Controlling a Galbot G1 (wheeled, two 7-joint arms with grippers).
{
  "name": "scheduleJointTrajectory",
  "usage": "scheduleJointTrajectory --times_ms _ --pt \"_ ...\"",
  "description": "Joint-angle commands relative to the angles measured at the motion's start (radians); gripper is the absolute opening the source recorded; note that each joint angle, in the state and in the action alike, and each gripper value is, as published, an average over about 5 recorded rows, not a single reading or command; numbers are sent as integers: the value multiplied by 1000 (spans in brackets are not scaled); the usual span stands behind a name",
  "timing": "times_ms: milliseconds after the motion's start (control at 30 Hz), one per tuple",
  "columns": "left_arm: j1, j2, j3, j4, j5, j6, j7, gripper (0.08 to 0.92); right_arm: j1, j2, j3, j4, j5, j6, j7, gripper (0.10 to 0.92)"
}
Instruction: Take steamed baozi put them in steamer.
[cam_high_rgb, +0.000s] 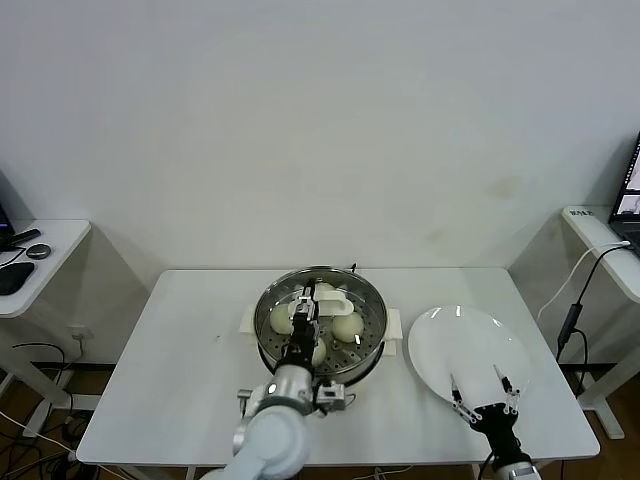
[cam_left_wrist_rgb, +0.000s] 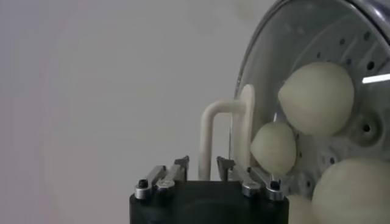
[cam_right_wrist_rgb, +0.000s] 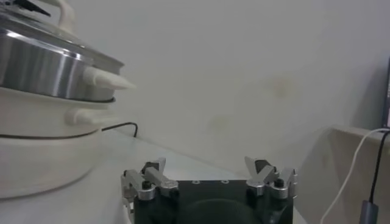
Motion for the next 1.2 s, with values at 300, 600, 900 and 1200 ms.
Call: scheduleJointTrajectory --times_ms 300,600,900,1200 --pt "841 1 -584 -465 -1145 -657 -413 789 -25 -17 -54 23 79 -13 -3 823" --pt "1040 -59 -684 -448 -1432 -765 -474 823 -99 -137 -98 93 230 -115 -10 823" --pt "1035 -90 -732 -219 -1487 -873 -359 823 -219 -224 -86 243 389 -320 -36 823" --pt "1031 -130 -729 -177 -1472 -894 -305 823 -264 -213 -109 294 377 -330 -9 823"
